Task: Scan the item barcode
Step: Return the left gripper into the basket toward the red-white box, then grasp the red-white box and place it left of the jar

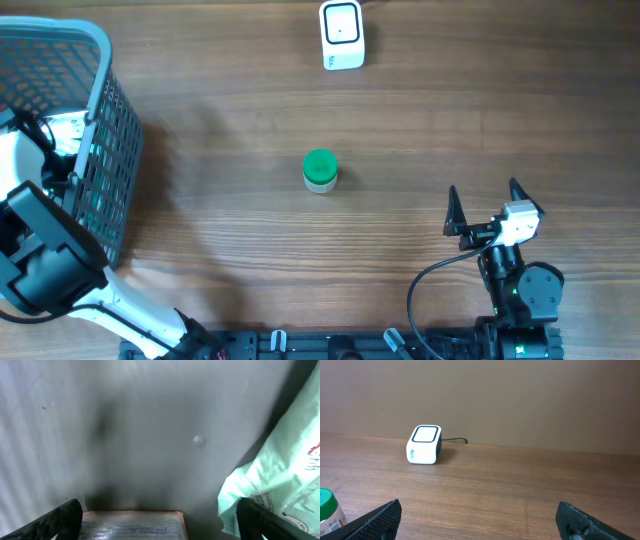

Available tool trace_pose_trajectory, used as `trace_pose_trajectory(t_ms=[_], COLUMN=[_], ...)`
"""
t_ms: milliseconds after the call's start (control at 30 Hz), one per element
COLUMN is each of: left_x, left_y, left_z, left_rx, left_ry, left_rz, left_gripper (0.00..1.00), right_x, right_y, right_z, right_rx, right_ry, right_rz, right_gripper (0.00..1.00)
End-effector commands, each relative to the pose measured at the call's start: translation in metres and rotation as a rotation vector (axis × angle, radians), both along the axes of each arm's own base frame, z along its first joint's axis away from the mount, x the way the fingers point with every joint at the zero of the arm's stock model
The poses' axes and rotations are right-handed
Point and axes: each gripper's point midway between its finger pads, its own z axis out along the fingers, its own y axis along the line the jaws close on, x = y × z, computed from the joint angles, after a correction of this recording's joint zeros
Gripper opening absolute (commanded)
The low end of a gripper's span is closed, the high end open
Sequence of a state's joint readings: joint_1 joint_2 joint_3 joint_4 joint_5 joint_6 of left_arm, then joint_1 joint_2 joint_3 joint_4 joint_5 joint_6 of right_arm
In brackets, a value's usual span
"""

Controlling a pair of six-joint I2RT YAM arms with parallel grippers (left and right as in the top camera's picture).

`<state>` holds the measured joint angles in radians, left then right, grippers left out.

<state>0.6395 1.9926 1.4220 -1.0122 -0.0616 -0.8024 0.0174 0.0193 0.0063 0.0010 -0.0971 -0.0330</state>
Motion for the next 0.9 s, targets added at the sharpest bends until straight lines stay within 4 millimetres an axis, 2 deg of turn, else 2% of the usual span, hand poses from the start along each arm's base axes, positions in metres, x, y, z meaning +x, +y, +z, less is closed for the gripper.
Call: trace_pose_trajectory(t_ms=[0, 167, 233, 300, 500, 600, 733, 867], left_x=[-0.010, 0.001, -0.004, -0.007, -0.013, -0.026, -0.028, -0.034], left_y=[-0.016, -0.009, -0.012, -0.012, -0.018, -0.023, -0.023, -0.015], left_z=[-0.007, 0.053, 0.069, 0.073, 0.069, 0.050, 0.022, 0.009], left_rx=[-0.042, 0.058, 0.072, 0.076, 0.056, 0.047, 0.065, 0.126], left_ry=[0.035, -0.101, -0.119, -0.118, -0.092, -0.045, -0.063, -0.043], left_rz=[-0.022, -0.023, -0.024, -0.022, -0.015, -0.015, -0.023, -0.020], left_gripper=[1.00, 1.00, 1.00, 1.00, 1.00, 1.00, 1.00, 1.00], right_x=[-0.001, -0.001, -0.001, -0.001, -0.001, -0.001, -0.001, -0.001], right_y=[0.004, 0.004, 0.004, 0.004, 0.004, 0.004, 0.004, 0.004], right_z=[0.001, 0.001, 0.001, 0.001, 0.001, 0.002, 0.002, 0.001], right_rx=[-0.018, -0.018, -0.018, -0.018, -0.018, -0.018, -0.018, -0.018], right_ry=[-0.010, -0.010, -0.010, -0.010, -0.010, -0.010, -0.010, -0.010], right_rz=[0.020, 0.020, 0.020, 0.020, 0.020, 0.020, 0.020, 0.020], right_gripper=[1.00, 1.00, 1.00, 1.00, 1.00, 1.00, 1.00, 1.00])
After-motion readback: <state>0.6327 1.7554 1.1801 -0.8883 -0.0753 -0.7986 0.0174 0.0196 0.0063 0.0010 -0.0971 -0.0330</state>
